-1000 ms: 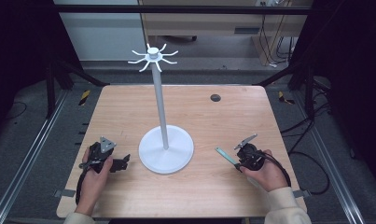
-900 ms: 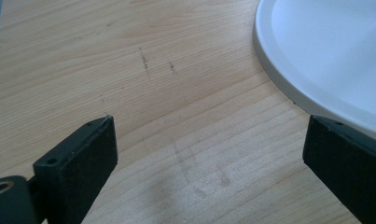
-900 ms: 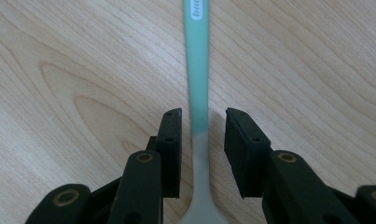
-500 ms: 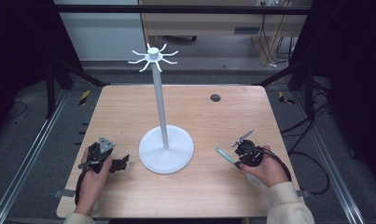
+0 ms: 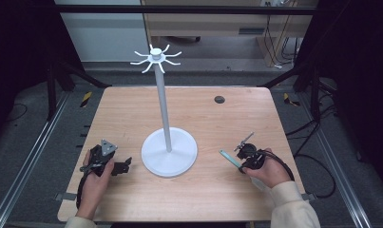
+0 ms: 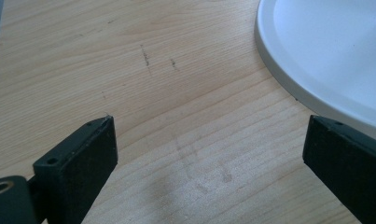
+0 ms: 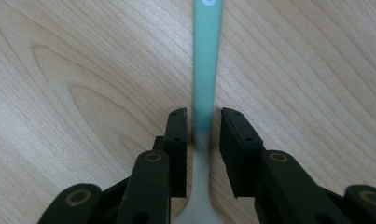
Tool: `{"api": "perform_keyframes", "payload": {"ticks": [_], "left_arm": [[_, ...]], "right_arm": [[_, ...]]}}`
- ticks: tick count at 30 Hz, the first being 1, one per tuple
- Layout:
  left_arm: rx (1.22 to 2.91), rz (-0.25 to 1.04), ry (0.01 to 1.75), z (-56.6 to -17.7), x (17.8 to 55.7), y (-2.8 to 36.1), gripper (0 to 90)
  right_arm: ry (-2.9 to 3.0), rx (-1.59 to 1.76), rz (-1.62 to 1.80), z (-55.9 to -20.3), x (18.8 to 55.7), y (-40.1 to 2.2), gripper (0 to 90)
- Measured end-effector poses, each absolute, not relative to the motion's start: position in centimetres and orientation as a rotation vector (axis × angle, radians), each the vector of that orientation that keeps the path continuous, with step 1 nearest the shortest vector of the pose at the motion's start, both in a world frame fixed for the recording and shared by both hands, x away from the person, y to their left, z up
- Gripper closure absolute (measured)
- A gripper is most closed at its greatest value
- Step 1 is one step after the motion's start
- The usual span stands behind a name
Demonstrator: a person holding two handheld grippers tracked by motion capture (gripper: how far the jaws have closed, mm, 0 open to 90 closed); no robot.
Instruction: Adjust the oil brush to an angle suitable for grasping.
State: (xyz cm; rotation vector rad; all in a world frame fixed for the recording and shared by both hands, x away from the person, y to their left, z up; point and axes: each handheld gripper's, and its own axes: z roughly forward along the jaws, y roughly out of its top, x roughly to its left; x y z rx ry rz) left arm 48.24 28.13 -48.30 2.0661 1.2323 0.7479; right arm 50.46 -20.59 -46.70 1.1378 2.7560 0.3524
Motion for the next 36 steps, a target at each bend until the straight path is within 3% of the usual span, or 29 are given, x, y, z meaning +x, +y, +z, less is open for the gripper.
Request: {"api": "perform_keyframes", "payload": {"ticks": [10,18,36], "left_arm": [[2.069,0.746,1.232,-48.3,48.2,28.1,2.7],[2.067,0.750,1.238,-48.3,48.2,28.3,2.7],[2.067,0.749,1.235,-48.3,48.1,28.3,2.7]], "right_arm": [[2.770,1.170,0.350,-46.7,50.6,-20.6,81.8],[2.776,1.181,0.411,-46.2,50.7,-20.8,82.4],[2.515,1.204,0.820,-40.5,52.7,-19.7,82.4]]}}
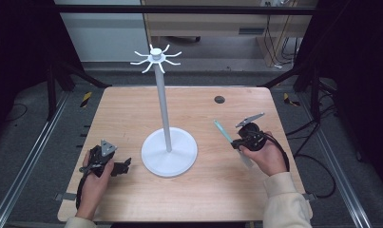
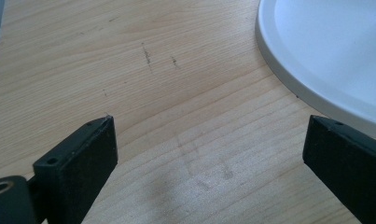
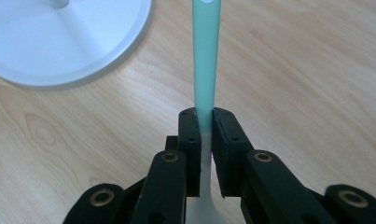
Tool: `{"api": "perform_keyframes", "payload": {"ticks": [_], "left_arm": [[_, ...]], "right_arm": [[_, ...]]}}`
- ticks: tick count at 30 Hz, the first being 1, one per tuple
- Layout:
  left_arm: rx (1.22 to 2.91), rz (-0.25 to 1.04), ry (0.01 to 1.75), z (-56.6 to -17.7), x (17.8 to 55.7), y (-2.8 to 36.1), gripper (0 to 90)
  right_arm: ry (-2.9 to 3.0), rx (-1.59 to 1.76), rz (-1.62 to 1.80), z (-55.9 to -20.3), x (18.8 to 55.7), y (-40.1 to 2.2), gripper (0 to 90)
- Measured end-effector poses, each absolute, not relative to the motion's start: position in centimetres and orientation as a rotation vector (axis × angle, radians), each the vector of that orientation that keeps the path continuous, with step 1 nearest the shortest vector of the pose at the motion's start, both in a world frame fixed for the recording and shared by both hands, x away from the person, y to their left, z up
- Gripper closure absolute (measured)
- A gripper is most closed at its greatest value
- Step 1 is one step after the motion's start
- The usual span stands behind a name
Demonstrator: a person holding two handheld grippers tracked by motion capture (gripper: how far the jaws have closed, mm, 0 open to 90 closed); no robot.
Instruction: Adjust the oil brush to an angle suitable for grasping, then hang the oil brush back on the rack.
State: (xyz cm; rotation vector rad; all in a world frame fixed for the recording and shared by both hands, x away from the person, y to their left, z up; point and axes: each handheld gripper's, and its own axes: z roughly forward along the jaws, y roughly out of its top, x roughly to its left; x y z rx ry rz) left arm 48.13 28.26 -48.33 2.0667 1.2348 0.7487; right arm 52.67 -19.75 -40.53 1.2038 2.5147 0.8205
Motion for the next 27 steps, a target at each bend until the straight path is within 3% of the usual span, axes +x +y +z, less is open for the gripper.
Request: {"api": "perform_keyframes", "payload": {"ticks": [27], "left_arm": [[2.067,0.750,1.229,-48.3,48.1,28.1,2.7]], "right_arm": [[2.135,1.012,1.433,-30.7,51.4,-15.9,82.4]]}}
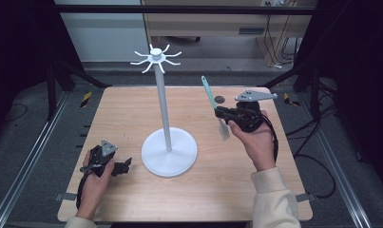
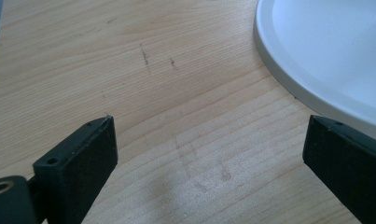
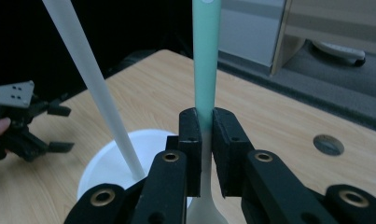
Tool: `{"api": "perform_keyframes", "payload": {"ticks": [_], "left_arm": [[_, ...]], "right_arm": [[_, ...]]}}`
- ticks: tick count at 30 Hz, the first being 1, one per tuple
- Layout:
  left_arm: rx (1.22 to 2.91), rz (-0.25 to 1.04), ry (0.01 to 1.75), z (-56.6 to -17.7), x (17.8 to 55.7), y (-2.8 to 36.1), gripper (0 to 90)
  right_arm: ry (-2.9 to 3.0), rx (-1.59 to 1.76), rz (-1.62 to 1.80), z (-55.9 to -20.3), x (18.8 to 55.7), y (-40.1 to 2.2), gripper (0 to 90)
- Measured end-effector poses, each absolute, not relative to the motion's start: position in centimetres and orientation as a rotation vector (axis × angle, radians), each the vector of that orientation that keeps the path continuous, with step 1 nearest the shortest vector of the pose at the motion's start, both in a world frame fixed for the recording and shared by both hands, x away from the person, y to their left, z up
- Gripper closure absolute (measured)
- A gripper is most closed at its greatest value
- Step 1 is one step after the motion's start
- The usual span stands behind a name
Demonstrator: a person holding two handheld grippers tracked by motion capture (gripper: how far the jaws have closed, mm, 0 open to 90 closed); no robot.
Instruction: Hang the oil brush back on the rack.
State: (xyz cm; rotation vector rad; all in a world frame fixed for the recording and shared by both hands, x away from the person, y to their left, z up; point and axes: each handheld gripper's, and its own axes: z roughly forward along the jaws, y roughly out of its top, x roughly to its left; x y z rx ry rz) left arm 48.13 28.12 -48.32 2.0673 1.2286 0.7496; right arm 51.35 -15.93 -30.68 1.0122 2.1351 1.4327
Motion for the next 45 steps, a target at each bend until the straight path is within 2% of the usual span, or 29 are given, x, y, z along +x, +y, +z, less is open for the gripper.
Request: {"api": "perform_keyframes", "payload": {"ticks": [6,17,45], "left_arm": [[2.065,0.750,1.226,-48.3,48.2,28.1,2.7],[2.069,0.750,1.223,-48.3,48.2,28.1,2.7],[2.076,0.741,1.221,-48.3,48.2,28.0,2.7]], "right_arm": [[2.093,0.951,1.470,-29.8,50.4,-14.5,82.4],[2.004,0.888,1.606,-28.1,48.2,-14.3,82.4],[1.941,0.761,1.691,-25.9,46.7,-13.7,82.4]]}}
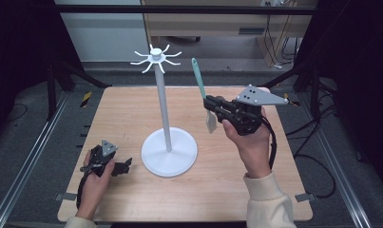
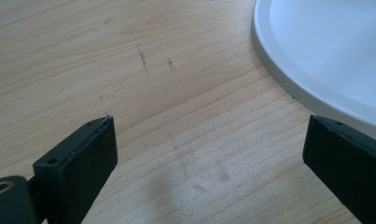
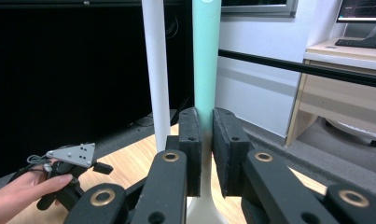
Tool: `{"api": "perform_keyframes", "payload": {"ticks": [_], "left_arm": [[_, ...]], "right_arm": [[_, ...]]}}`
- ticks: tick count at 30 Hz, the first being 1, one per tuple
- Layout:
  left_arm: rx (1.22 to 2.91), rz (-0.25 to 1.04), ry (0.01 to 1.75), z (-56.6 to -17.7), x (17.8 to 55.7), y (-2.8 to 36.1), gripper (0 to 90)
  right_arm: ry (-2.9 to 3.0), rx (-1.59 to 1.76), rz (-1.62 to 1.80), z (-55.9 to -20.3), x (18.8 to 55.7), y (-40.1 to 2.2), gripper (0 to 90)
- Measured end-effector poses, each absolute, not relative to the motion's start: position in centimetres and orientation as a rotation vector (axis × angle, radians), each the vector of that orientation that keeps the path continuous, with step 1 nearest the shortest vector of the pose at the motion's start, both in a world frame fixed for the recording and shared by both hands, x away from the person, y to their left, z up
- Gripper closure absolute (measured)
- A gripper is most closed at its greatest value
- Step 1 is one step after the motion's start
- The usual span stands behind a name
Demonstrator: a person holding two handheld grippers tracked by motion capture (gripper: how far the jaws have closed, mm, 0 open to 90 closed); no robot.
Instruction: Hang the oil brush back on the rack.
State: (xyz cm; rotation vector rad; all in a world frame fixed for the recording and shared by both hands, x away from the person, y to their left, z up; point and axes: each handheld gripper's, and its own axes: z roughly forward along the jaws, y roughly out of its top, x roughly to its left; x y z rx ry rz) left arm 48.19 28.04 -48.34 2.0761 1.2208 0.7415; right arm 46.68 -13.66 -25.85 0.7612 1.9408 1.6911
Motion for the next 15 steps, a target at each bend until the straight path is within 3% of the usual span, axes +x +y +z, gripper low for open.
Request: {"api": "perform_keyframes", "payload": {"ticks": [15], "left_arm": [[2.080,0.740,1.217,-48.38,48.20,27.95,2.7]], "right_arm": [[1.946,0.726,1.708,-25.47,46.23,-13.23,82.4]]}}
